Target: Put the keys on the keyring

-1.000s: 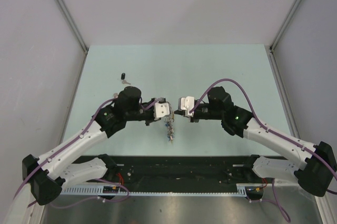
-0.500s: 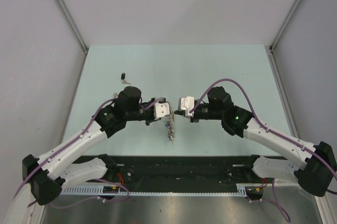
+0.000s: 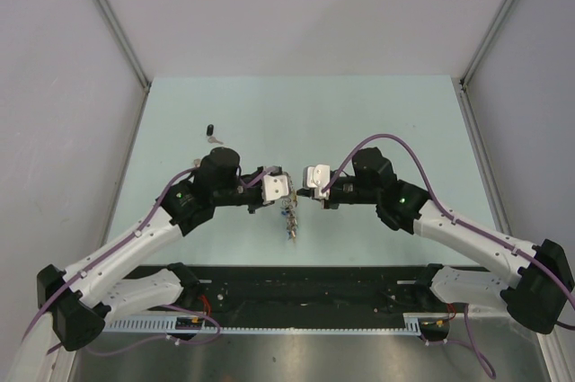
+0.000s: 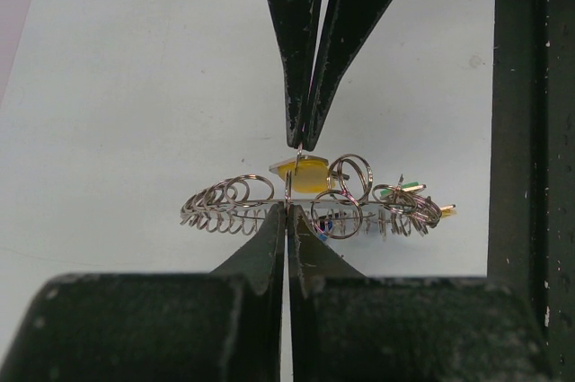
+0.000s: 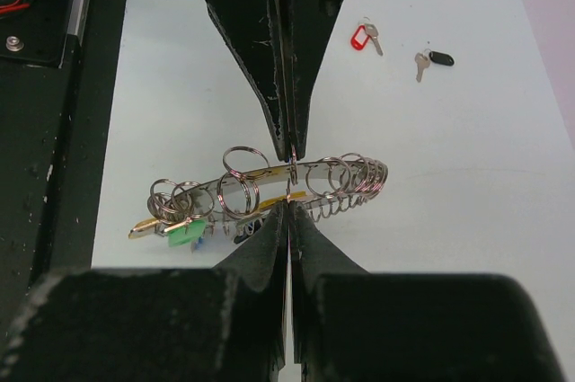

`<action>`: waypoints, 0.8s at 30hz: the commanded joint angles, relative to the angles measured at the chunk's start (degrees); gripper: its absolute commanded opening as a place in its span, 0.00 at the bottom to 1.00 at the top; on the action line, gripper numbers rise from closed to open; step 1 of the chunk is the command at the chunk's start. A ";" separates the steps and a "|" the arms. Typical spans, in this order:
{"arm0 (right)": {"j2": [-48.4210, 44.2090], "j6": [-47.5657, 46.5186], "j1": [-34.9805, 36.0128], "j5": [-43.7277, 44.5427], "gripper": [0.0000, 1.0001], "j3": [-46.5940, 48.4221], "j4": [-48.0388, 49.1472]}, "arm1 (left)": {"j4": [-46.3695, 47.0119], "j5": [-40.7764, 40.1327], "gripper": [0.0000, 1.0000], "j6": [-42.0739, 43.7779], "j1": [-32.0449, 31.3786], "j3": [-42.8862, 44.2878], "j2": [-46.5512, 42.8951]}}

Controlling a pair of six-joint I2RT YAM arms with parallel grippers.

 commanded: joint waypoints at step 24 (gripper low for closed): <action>-0.48 0.84 -0.11 0.64 0.00 2.44 1.73 | 3.72 0.38 0.00 1.19 -0.46 0.16 -1.76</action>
